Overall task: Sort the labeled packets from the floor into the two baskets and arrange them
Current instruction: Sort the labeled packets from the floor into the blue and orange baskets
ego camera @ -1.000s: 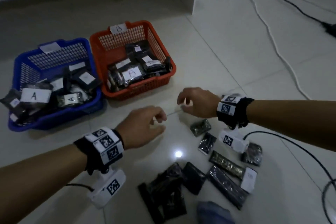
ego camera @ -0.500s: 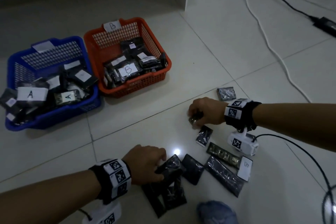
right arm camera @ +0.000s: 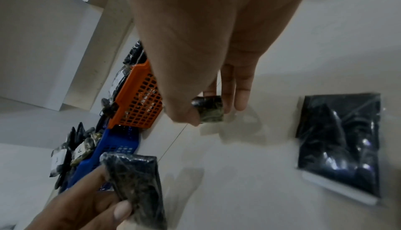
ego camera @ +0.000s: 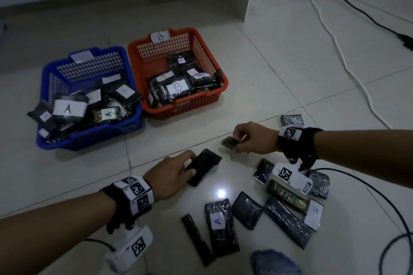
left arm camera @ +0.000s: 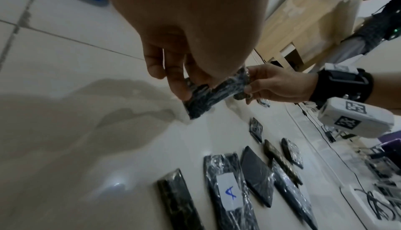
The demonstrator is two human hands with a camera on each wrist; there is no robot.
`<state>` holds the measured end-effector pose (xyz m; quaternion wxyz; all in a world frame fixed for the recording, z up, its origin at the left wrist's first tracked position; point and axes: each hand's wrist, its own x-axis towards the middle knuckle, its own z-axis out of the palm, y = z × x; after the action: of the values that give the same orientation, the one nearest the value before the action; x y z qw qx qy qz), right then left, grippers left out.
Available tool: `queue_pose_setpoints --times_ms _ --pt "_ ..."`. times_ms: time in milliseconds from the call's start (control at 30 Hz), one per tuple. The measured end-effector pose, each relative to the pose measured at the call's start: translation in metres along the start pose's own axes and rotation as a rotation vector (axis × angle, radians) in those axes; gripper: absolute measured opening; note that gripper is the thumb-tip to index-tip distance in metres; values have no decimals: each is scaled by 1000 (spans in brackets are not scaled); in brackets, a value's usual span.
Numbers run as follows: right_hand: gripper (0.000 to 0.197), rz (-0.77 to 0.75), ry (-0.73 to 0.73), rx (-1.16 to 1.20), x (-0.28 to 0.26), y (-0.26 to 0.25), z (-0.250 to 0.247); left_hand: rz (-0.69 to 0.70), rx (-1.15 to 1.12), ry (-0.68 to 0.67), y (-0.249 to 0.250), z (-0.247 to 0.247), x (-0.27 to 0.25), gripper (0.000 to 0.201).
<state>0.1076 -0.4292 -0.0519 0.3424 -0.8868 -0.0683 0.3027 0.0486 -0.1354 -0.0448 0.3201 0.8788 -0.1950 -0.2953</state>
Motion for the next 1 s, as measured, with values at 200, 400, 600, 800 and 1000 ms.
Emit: queue_pose_setpoints --times_ms 200,400,600,800,1000 --pt "24 -36 -60 211 -2 -17 13 8 -177 146 -1 -17 -5 38" --pt "10 -92 -96 245 -3 -31 17 -98 -370 213 -4 -30 -7 34" --pt "27 -127 -69 345 -1 -34 22 -146 -448 298 -5 -32 -13 30" --pt "31 -107 -84 413 -3 -38 17 -83 -529 337 1 -52 -17 73" --pt "21 -135 51 435 11 -58 -16 -2 -499 434 4 -93 -7 38"
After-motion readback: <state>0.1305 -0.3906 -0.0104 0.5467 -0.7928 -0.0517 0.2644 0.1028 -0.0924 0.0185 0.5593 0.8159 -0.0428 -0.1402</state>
